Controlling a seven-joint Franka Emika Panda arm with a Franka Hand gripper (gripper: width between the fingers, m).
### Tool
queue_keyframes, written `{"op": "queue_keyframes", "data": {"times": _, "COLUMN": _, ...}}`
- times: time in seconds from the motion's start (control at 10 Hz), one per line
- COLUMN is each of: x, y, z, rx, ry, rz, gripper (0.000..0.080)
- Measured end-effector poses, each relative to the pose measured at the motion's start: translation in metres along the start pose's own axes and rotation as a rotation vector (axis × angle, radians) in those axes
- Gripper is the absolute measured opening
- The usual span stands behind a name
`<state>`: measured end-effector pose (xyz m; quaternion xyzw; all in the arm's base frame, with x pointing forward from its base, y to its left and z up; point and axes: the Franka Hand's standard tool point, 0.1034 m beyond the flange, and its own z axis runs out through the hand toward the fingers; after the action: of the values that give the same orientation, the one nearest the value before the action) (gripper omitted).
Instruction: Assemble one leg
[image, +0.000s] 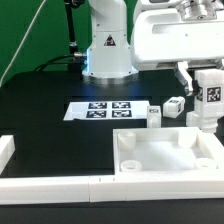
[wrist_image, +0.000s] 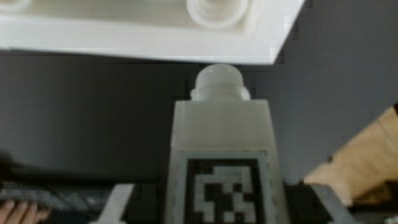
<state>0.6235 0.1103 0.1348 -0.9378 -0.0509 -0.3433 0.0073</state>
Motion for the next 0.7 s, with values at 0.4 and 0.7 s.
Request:
{"op": "queue_keyframes", "data": {"times": 0.4, "x": -0.014, "y": 0.003, "z": 0.007, "rx": -0.004, "ry": -0.048, "rz": -0.016, "gripper": 0.0284}}
{"op": "queue_keyframes", "data": {"times": 0.7, "x": -0.011, "y": -0.01, "z": 0.024, "rx": -0.001, "ry": -0.136, "rz": 0.031, "gripper": 0.0284}}
